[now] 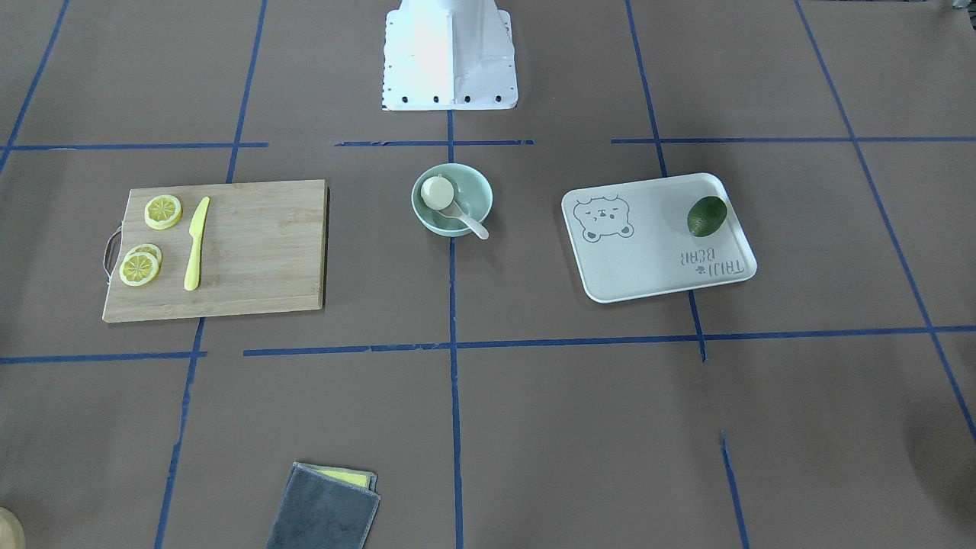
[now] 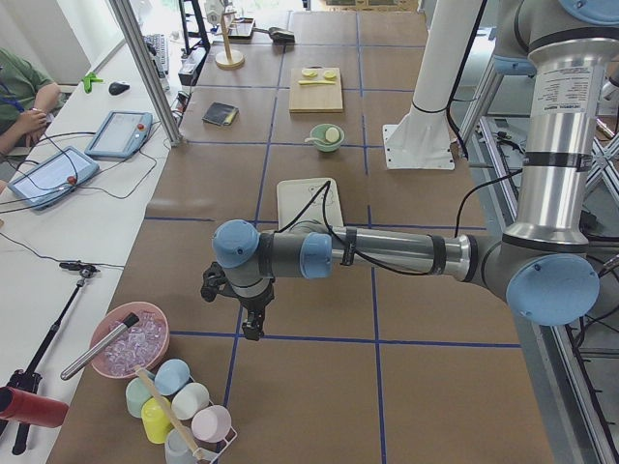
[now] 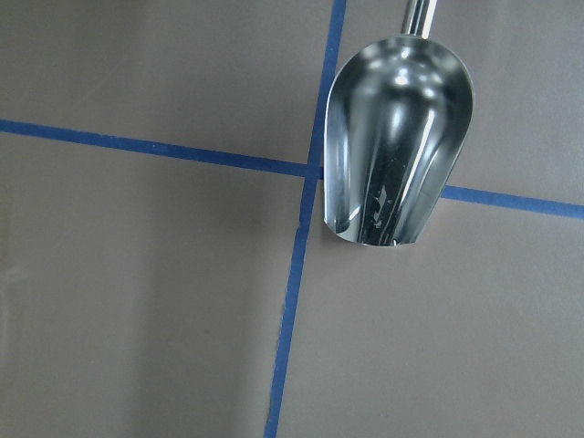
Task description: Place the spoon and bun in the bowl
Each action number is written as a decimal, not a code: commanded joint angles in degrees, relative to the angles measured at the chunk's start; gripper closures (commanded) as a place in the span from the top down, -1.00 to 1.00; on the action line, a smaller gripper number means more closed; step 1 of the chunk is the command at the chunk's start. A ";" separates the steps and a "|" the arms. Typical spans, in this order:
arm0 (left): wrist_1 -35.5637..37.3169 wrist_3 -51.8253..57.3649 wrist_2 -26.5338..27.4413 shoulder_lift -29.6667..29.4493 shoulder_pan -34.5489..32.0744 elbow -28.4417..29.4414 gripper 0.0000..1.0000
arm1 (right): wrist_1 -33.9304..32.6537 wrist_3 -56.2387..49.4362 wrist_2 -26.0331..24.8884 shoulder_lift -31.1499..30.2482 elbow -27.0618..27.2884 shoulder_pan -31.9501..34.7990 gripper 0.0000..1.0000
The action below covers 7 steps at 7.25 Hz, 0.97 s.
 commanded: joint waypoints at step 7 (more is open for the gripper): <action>-0.06 -0.18 -0.02 0.49 -0.05 -0.08 1.00 | 2.55 7.31 1.20 0.23 0.64 0.08 1.00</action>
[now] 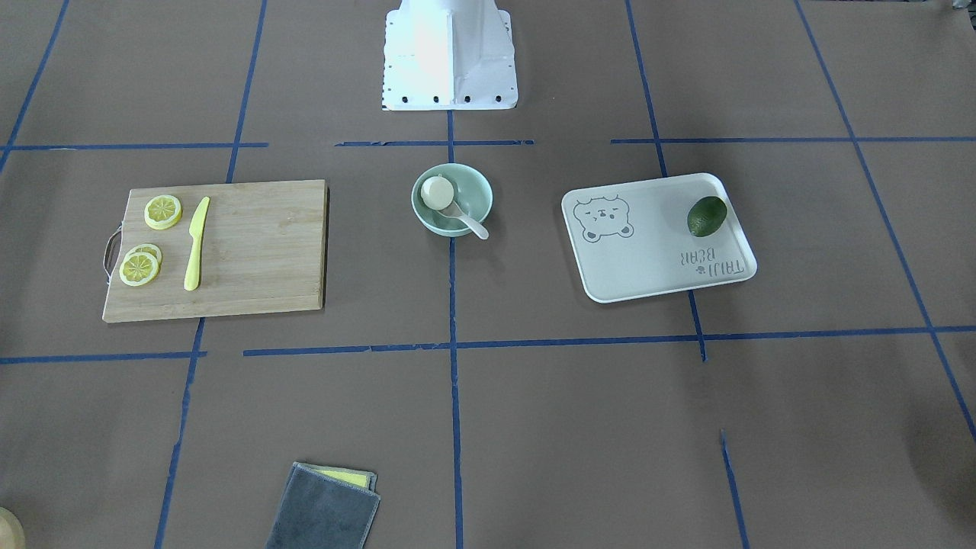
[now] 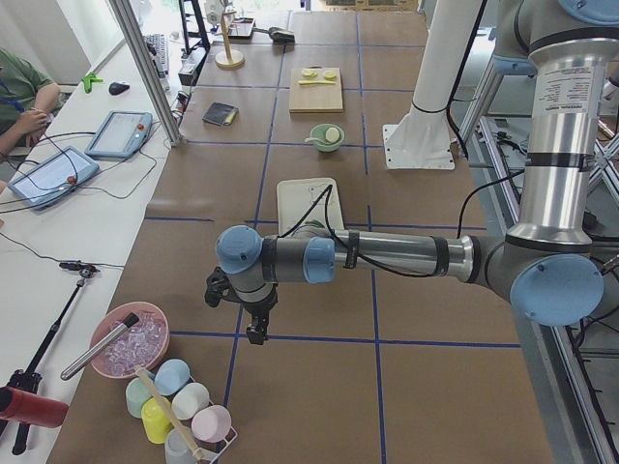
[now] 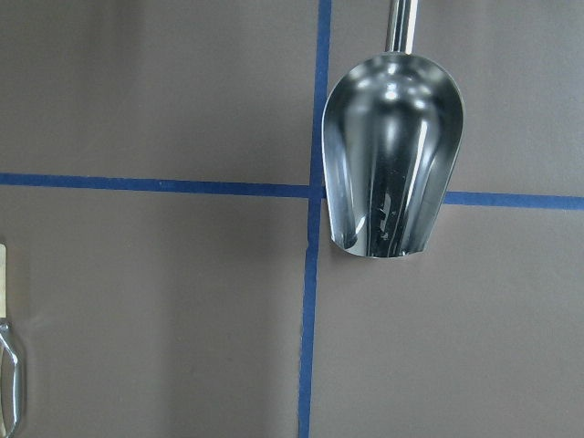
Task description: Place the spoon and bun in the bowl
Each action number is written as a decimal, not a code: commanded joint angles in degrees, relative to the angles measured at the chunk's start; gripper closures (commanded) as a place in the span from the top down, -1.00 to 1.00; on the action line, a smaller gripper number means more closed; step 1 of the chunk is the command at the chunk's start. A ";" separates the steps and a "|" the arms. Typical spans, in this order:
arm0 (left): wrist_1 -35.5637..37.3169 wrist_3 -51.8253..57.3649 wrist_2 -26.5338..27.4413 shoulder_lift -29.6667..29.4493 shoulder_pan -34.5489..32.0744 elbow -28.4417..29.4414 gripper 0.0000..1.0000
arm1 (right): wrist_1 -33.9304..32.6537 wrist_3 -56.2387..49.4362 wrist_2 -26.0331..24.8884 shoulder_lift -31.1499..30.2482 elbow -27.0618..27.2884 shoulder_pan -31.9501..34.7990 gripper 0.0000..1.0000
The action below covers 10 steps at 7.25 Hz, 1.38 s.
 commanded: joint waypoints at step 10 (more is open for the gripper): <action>0.00 -3.83 0.03 0.11 0.01 -0.07 1.00 | 0.63 0.04 0.06 0.29 0.07 0.53 1.00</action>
